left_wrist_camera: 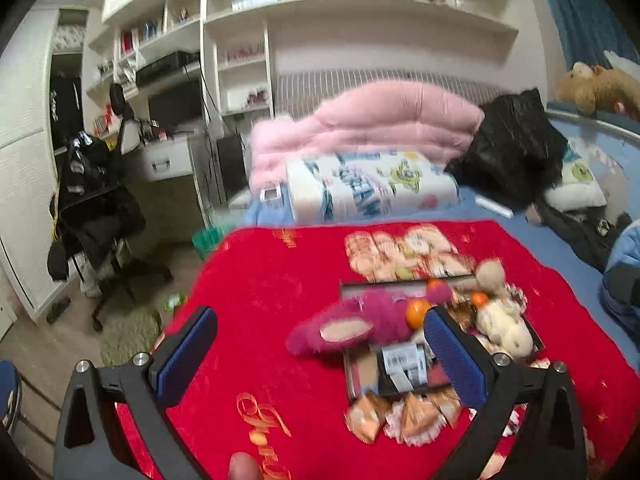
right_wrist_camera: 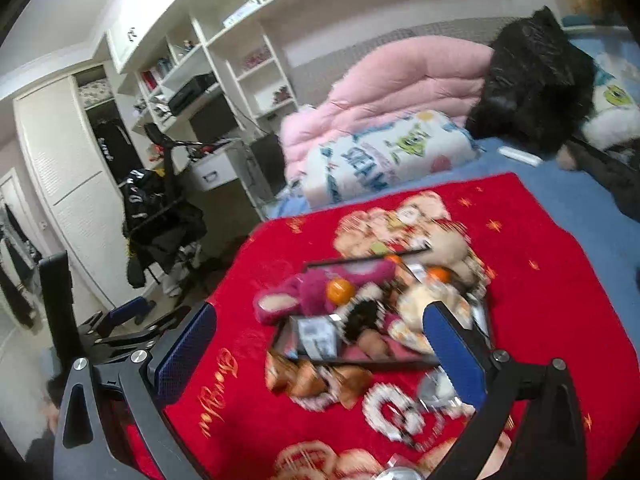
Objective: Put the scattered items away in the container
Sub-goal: 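Lift both tools up and away from the tray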
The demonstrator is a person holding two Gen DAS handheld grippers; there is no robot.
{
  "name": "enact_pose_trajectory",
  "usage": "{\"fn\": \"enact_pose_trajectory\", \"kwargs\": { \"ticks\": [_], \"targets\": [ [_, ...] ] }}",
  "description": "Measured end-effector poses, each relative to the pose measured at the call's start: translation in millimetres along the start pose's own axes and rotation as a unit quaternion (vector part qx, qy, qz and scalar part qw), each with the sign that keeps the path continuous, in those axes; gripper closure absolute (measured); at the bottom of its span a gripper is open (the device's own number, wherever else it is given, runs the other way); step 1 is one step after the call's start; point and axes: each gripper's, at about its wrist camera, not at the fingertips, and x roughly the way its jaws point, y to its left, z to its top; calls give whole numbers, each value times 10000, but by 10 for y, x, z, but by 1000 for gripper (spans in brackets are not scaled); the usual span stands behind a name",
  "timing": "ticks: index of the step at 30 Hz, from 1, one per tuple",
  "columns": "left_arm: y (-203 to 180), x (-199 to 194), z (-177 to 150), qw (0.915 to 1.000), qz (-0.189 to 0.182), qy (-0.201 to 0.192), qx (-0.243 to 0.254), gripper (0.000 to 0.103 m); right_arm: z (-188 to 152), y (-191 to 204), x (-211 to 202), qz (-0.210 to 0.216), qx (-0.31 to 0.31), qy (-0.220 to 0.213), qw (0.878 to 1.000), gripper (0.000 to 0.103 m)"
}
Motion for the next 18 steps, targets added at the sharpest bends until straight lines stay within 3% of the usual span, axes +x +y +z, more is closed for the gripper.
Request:
{"fn": "enact_pose_trajectory", "kwargs": {
  "ticks": [3, 6, 8, 10, 15, 18],
  "targets": [
    [32, 251, -143, 9977, -213, 651, -17, 0, 97, 110, 174, 63, -75, 17, 10000, 0],
    [131, 459, -308, 9967, 95, 778, -231, 0, 51, 158, 335, 95, -103, 55, 9999, 0],
    [221, 636, -387, 9918, -163, 1144, -540, 0, -28, 164, 455, 64, -172, 154, 9997, 0],
    [272, 703, -443, 9893, -371, 1196, -754, 0, -131, 152, 605, 46, -220, 336, 9992, 0],
    [62, 814, -584, 9931, -116, 1169, -70, 0, -401, 51, 830, -32, -360, 548, 9978, 0],
    [-74, 905, -653, 9907, -191, 1334, 210, 0, -546, -15, 962, -89, -378, 710, 9967, 0]
  ]
}}
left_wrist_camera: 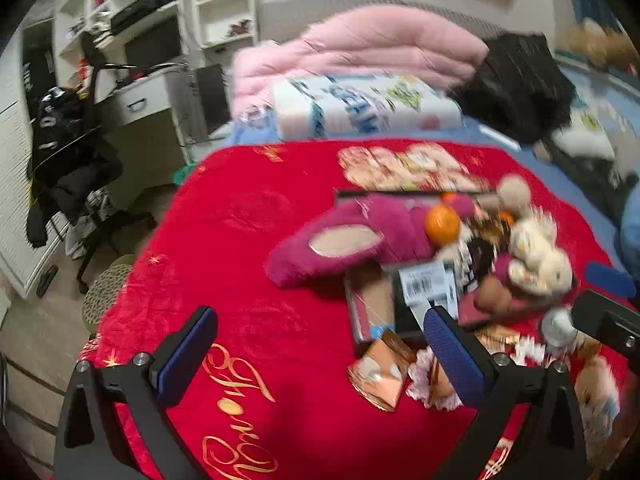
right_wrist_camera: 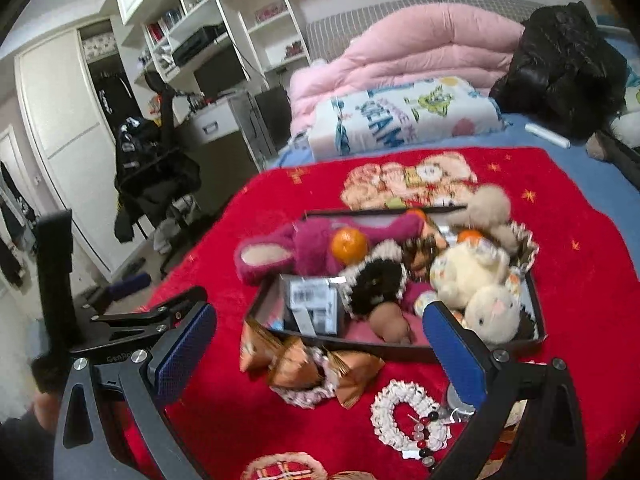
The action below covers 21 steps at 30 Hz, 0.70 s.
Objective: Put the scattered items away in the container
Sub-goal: 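Lift both tools up and away from the tray, then grasp a tan snack packet with the left tool while the right tool approaches another packet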
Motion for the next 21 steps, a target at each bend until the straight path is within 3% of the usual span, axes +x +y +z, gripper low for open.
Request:
{"fn": "enact_pose_trajectory", "kwargs": {
  "ticks": [3, 6, 14, 21],
  "targets": [
    [-126, 82, -38, 9993, 64, 157, 327, 0, -102, -44, 163, 41, 81, 158, 9998, 0],
    [-169, 144, -70, 9989, 41, 215, 409, 0, -192, -80, 304, 59, 144, 369, 9992, 11],
    [1, 483, -215, 9969, -65, 777, -119, 0, -356, -213, 577, -24, 334, 812, 9961, 13],
    [-51, 729, -330, 9936, -239, 1097, -158, 0, -475, -288, 767, 50, 527, 1108, 9924, 18]
  ]
}}
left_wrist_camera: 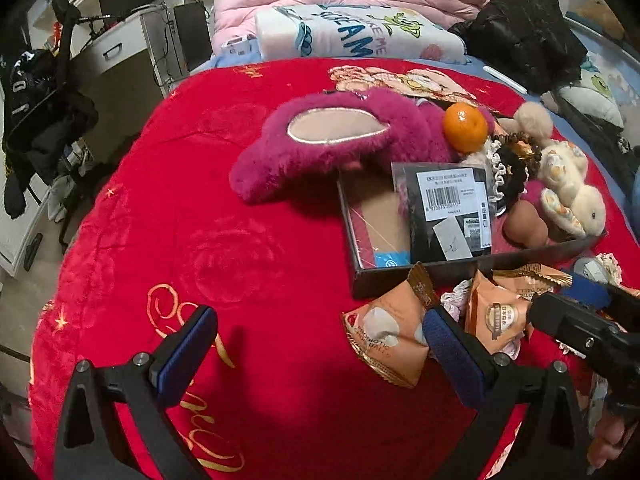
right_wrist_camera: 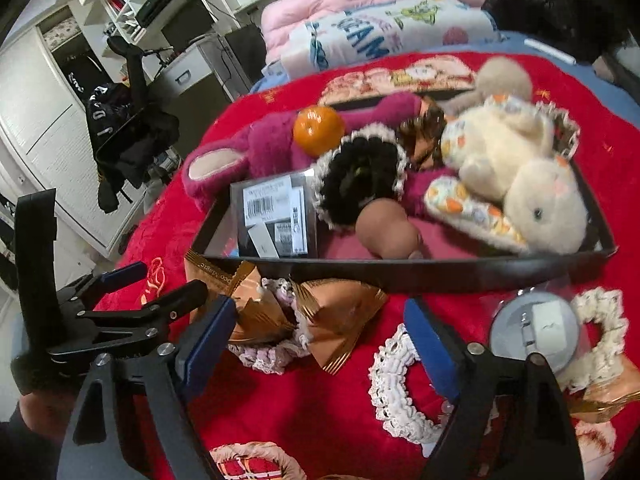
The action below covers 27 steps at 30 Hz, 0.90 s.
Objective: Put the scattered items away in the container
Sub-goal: 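Grasp a tan snack packet with the left tool while the right tool approaches another packet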
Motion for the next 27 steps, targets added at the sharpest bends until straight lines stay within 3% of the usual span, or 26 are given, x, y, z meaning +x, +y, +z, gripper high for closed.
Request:
{"fn": "enact_pose_trajectory", "kwargs": {
  "ticks": [4, 10, 15, 18, 21, 23, 27],
  "targets": [
    [-50, 106, -30, 9996, -194, 198, -25, 0, -8, -71, 51, 149, 204, 56, 9997, 19],
    [-111, 185, -40, 9997, -105, 226, 8, 0, -22, -141, 69, 263, 410, 114, 9987, 19],
    [-128, 205, -32, 9994, -198, 252, -102, 4, 5, -141, 48, 125, 472, 170, 9987, 21],
    [-169, 225, -11, 9992, -226, 313, -81, 10, 40, -38, 25, -83, 222, 163, 9996, 26],
    [-203, 262, -4, 9989, -199, 421, -53, 15, 32, 4, 47, 31, 200, 265, 9994, 33],
    [-185, 262, -8, 9988, -209, 428, -67, 25, 21, 31, 63, 107, 211, 301, 9993, 43],
    [-225, 270, 11, 9984, -249, 498, -100, 43, 25, 71, 58, 167, 133, 308, 9993, 54]
  ]
}}
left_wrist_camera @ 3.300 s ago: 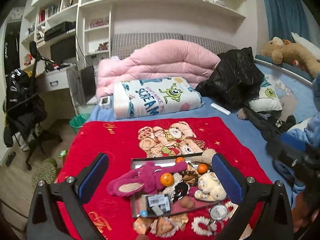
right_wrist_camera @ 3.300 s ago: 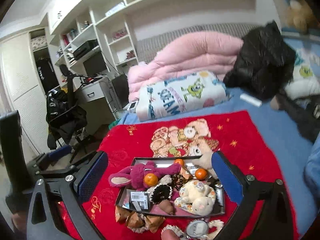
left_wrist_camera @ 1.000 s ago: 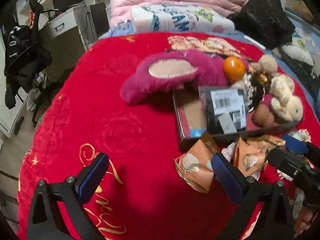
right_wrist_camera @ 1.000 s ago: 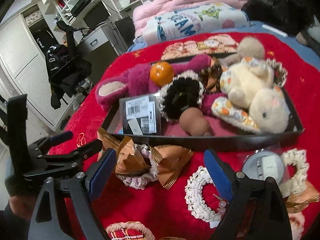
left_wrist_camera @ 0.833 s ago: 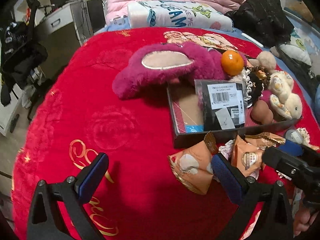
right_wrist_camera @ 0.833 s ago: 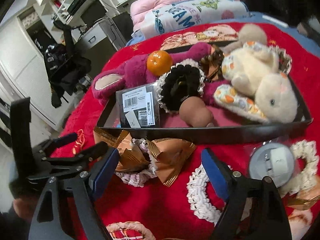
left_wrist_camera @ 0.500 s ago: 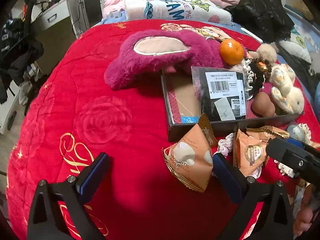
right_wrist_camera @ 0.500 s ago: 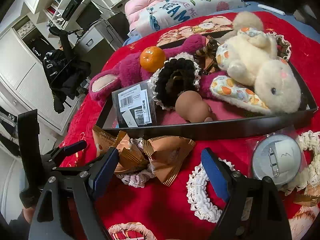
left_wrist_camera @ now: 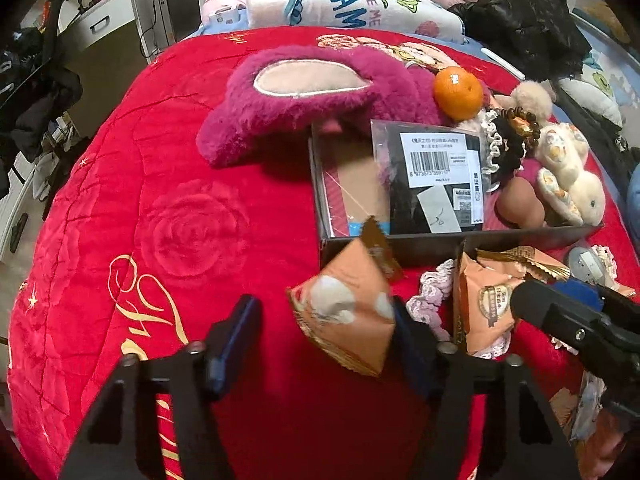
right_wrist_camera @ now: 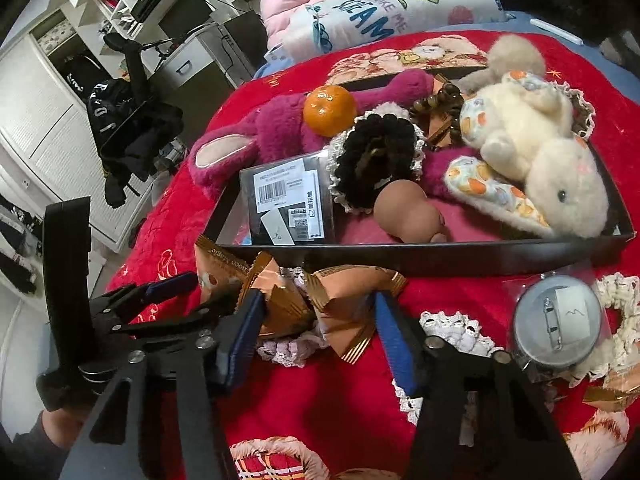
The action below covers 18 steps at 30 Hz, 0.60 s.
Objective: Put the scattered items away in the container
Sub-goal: 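Grasp a tan snack packet with the left tool while the right tool approaches another packet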
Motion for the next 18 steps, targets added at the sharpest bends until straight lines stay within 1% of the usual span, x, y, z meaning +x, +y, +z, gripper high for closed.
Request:
{"fn": "enact_pose_trajectory", "kwargs": {
  "ticks": [1, 2, 7, 10, 14, 16, 18],
  "targets": [
    [-10, -5, 5, 10000, -13, 1, 0, 50, -16, -13, -2, 48, 37, 3, 10000, 56],
    [-16, -10, 11, 10000, -35, 1, -8, 54, -18, -29, -3, 83, 86, 7, 9999, 59],
    [4, -12, 50, 9999, -97, 38, -130, 56, 3, -77, -27, 177, 215, 3, 9996, 67],
    [-6, -10, 68, 9998, -102, 58, -142, 56, 7, -89, -51, 191, 230, 17, 9996, 69],
    [-13, 1, 71, 9998, -95, 53, -138, 56, 7, -95, -62, 150, 223, 42, 9996, 68],
    [-18, 5, 81, 9998, -99, 57, -146, 56, 20, -87, -83, 65, 196, 2, 9998, 63],
    [-24, 9, 90, 9998, -99, 60, -146, 56, 18, -79, -95, -108, 110, -93, 9998, 58]
  ]
}}
